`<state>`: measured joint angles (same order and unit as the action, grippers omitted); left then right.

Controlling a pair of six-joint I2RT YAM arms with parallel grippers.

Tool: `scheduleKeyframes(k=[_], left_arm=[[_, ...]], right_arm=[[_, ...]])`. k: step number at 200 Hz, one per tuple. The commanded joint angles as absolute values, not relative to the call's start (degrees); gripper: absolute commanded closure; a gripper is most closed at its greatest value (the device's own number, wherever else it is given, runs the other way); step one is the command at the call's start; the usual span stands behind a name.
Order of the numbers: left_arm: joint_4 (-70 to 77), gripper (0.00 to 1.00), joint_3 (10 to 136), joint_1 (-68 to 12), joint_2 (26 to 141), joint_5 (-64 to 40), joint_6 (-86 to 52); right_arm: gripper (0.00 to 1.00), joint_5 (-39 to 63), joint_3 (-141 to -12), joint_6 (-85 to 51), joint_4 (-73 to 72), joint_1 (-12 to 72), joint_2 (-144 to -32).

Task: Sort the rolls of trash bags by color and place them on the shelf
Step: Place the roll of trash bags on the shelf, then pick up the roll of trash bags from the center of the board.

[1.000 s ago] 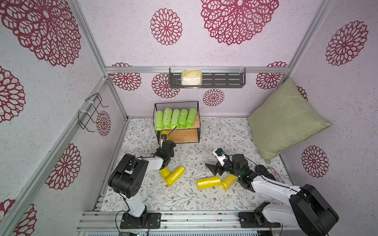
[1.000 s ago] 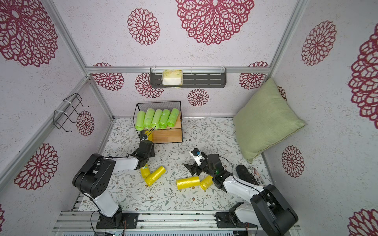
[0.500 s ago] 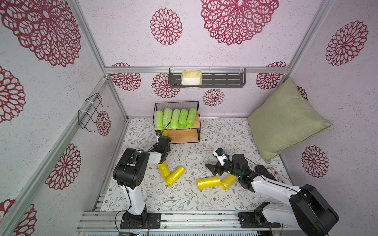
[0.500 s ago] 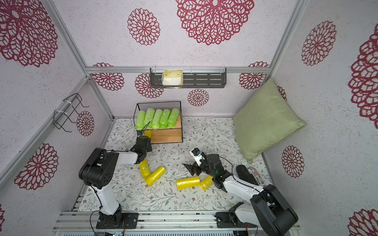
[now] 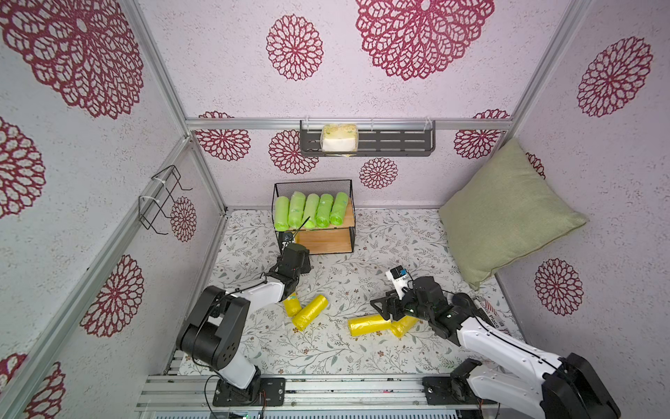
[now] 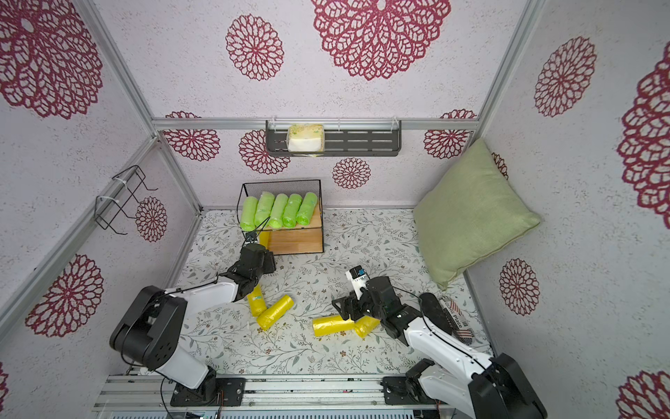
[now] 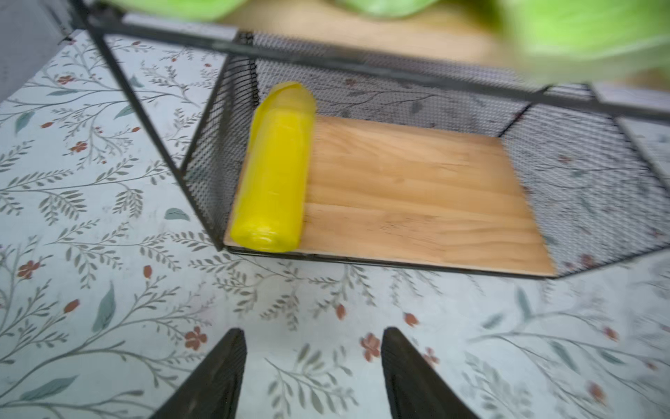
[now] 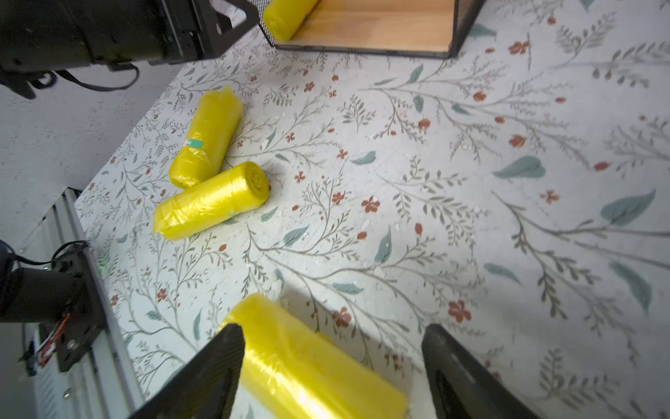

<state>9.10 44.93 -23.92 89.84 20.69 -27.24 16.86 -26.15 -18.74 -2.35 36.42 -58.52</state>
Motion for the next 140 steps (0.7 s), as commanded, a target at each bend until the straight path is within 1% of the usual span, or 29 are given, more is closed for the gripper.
scheduleKeyframes(k=[1,24,41,78,110,140], left_arm=[[1.40,0.33,44.63,-25.30,85.00,14.34,-30.14],[-1.24,0.32,44.82,-25.40,80.79,9.23,-31.96],[-2.13,0.31,45.06,-25.54,78.92,7.70,-32.07],[-4.24,0.30,46.83,-25.69,77.78,6.11,-31.66],[-4.84,0.29,46.86,-25.87,77.43,6.22,-31.42],[-5.00,0.29,46.69,-25.99,76.95,6.15,-31.49]], right_arm=[[0.19,20.24,-28.20,-25.70,9.72,38.73,-55.94],[0.18,22.23,-28.92,-26.99,14.97,42.65,-56.07],[0.17,23.22,-27.95,-27.96,14.82,44.14,-57.35],[0.16,26.10,-25.25,-30.39,6.14,44.30,-61.80],[0.15,22.93,-24.63,-31.67,0.03,43.70,-66.52],[0.13,20.83,-24.53,-34.62,-8.76,40.30,-69.60]])
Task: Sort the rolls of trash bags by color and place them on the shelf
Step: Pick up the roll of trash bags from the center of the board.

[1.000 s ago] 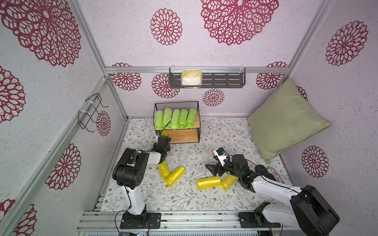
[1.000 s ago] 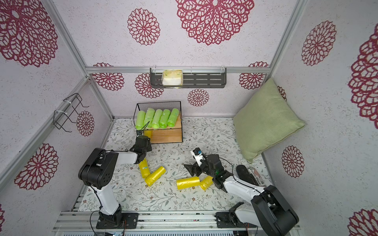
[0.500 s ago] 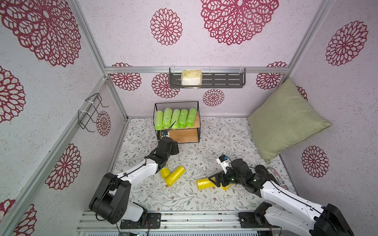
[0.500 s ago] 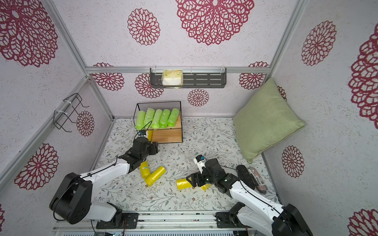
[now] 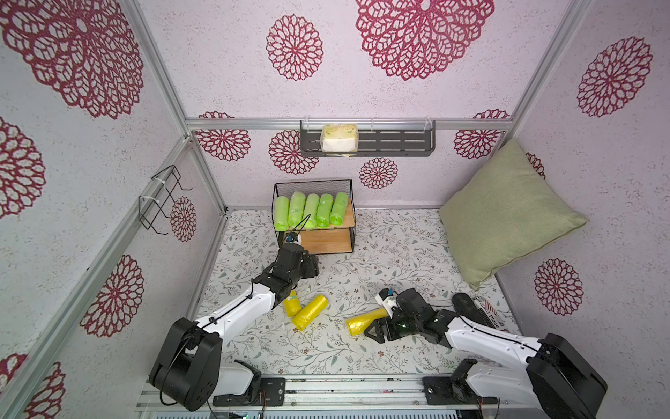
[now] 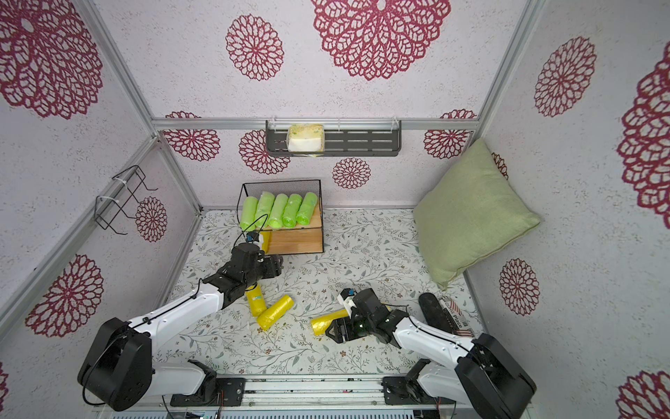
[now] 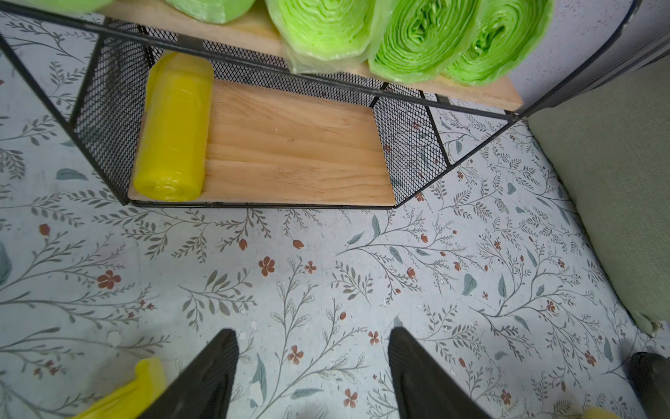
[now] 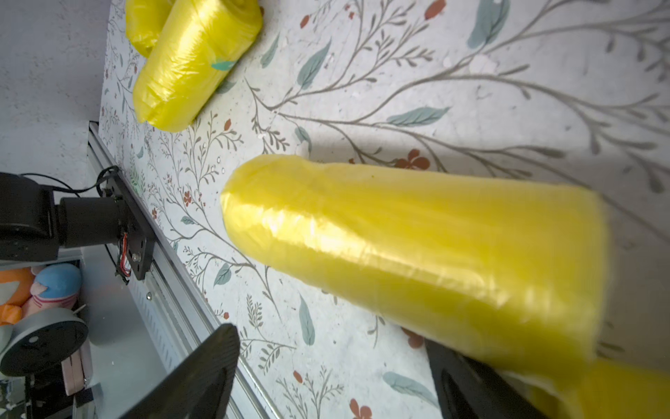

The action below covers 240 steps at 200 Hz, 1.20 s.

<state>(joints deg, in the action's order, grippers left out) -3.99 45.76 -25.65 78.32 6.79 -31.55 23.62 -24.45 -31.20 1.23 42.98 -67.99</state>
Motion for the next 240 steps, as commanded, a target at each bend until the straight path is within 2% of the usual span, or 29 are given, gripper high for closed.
scheduleKeyframes(k=[1,38,75,140,150,179,195,215,240], left_arm=[[-5.01,0.29,46.73,-26.00,76.93,6.15,-31.48],[-5.82,0.29,46.89,-25.96,75.95,6.52,-30.85],[-6.49,0.28,47.12,-25.95,75.45,6.56,-30.20],[-5.74,0.28,46.58,-26.00,75.59,4.49,-31.22],[-5.80,0.28,46.58,-25.98,75.20,4.35,-31.20],[-5.82,0.27,46.27,-26.01,74.03,4.47,-31.04],[-5.56,0.27,46.08,-26.02,73.52,3.98,-31.33],[-4.08,0.25,45.64,-26.01,72.58,2.03,-32.47],[5.71,0.20,41.97,-26.06,70.60,-7.58,-37.85]], right_arm=[[0.13,20.83,-24.53,-34.75,-9.04,40.15,-69.69],[0.12,20.91,-25.13,-39.20,-17.05,37.59,-75.26],[0.15,19.59,-26.98,-42.46,-19.35,37.45,-80.50],[0.26,16.54,-30.84,-45.27,-18.62,39.78,-89.45],[0.29,15.50,-31.65,-45.06,-18.25,40.20,-90.37],[0.50,13.47,-32.72,-45.61,-20.74,40.25,-90.49],[0.58,12.85,-33.26,-45.92,-23.87,39.89,-89.47],[0.62,12.77,-32.58,-47.73,-31.24,38.76,-86.92],[0.64,10.48,-30.15,-53.00,-43.19,36.64,-82.96]])
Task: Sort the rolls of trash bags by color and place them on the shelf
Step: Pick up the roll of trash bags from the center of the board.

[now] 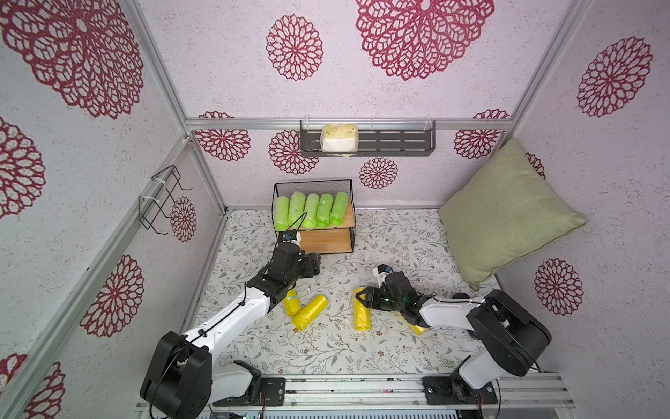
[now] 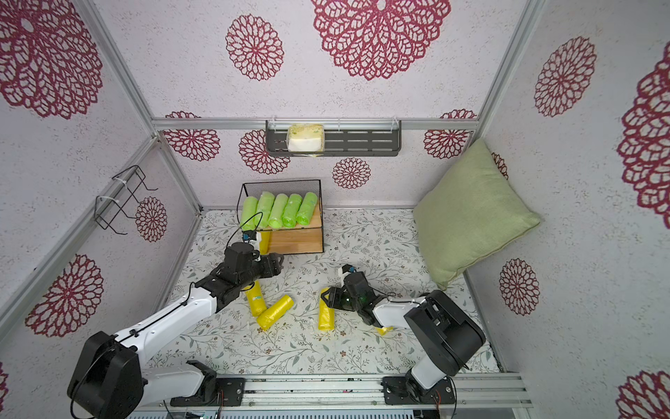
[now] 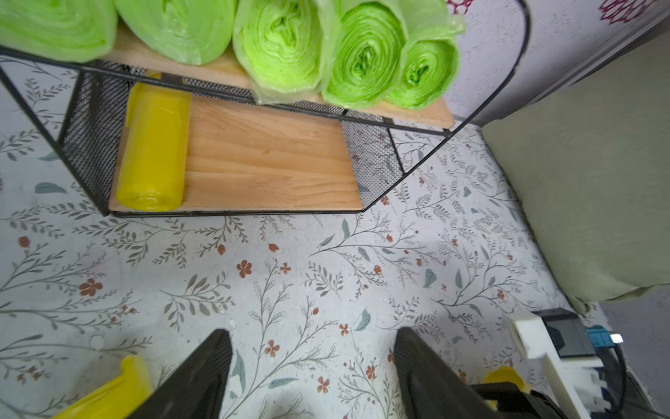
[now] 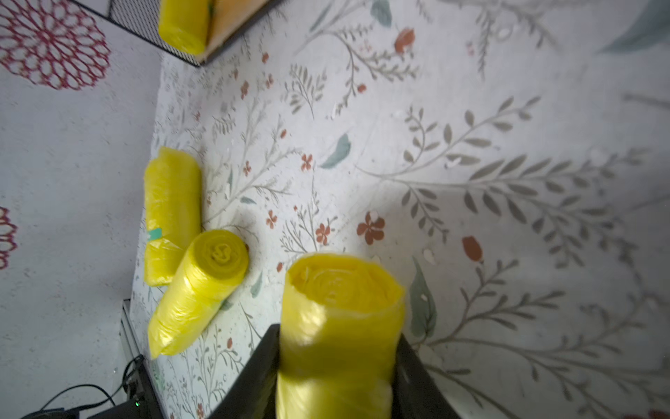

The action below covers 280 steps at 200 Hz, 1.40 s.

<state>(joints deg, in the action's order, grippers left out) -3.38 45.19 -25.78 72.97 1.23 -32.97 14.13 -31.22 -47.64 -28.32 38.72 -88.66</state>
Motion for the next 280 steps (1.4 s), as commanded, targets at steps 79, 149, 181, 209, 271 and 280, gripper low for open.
scheduleKeyframes(k=[79,149,181,209,271,280], left_arm=[[40.89,0.00,32.84,-28.10,73.19,-25.53,-58.93],[49.65,0.02,35.29,-31.84,81.66,-26.37,-64.85],[50.52,0.01,36.74,-33.17,83.15,-26.25,-65.39],[49.69,0.02,38.31,-34.11,84.59,-27.42,-65.71],[50.25,0.16,40.28,-34.65,87.84,-29.79,-67.85],[50.19,0.18,40.36,-34.71,88.13,-30.03,-68.09]], right_arm=[[0.63,-4.18,-27.34,-69.16,-66.03,37.42,-78.27],[0.62,-8.41,-27.50,-73.95,-73.95,38.92,-78.64],[0.62,-8.35,-28.21,-74.01,-74.89,39.02,-79.13],[0.62,-8.27,-28.55,-75.61,-77.70,39.02,-81.03],[0.63,-6.94,-30.59,-77.52,-80.53,39.11,-84.46],[0.63,-7.00,-30.67,-77.43,-80.11,39.11,-84.43]])
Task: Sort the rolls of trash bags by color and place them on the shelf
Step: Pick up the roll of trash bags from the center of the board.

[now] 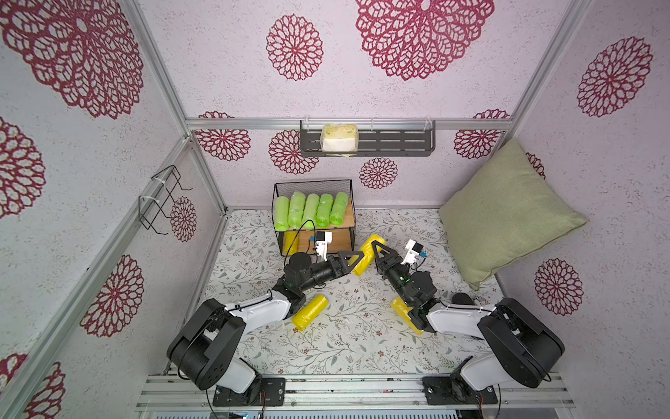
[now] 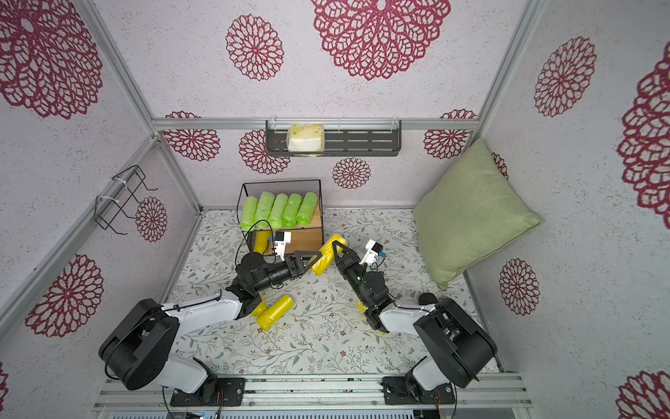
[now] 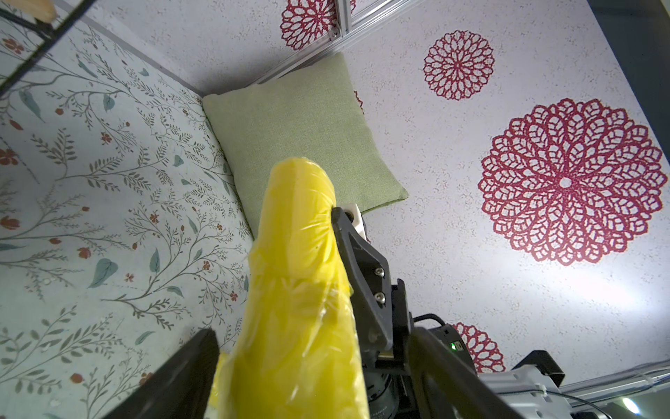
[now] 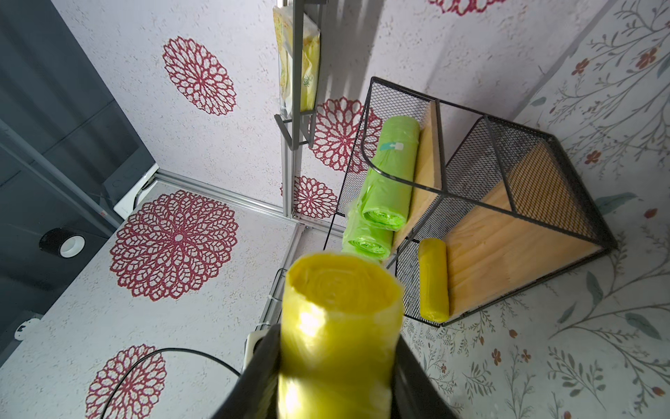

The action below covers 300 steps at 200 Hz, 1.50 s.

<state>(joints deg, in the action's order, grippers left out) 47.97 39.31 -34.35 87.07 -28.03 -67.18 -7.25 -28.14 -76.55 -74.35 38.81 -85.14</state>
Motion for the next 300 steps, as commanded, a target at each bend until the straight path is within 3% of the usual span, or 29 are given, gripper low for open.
scheduleKeyframes(k=[1,57,85,105,132,155,177,198,253,300], left_arm=[[50.14,0.18,40.35,-34.72,88.14,-30.05,-68.10],[48.82,0.38,42.33,-34.61,90.15,-33.22,-67.78],[49.19,0.54,41.97,-33.74,90.44,-33.32,-67.65],[50.70,0.64,40.63,-32.38,90.40,-32.90,-67.44],[50.53,0.73,37.38,-29.57,89.80,-31.00,-63.90],[41.26,0.76,34.77,-27.73,87.44,-23.92,-53.63],[24.73,0.76,35.22,-27.79,83.53,-9.94,-39.65],[17.60,0.76,36.33,-27.94,82.52,1.54,-31.52],[17.98,0.76,41.46,-27.93,89.61,22.14,-17.30],[18.82,0.74,48.83,-27.25,98.83,27.97,-10.54]], right_arm=[[0.63,-7.06,-30.67,-77.39,-80.04,39.11,-84.45],[0.63,-7.55,-31.38,-76.62,-79.01,39.02,-85.06],[0.61,-8.06,-31.33,-75.26,-77.76,38.83,-84.82],[0.52,-8.87,-30.67,-73.32,-75.85,38.68,-83.99],[0.30,-10.43,-28.78,-69.45,-73.74,38.32,-81.82],[0.22,-13.44,-27.25,-62.75,-67.69,38.24,-77.32],[0.21,-16.81,-25.92,-55.32,-61.44,38.32,-71.97],[0.21,-19.42,-24.58,-50.41,-58.36,38.33,-67.96],[0.21,-19.98,-22.61,-47.90,-57.04,38.32,-65.57],[0.21,-18.65,-22.02,-48.27,-57.48,38.23,-65.94]])
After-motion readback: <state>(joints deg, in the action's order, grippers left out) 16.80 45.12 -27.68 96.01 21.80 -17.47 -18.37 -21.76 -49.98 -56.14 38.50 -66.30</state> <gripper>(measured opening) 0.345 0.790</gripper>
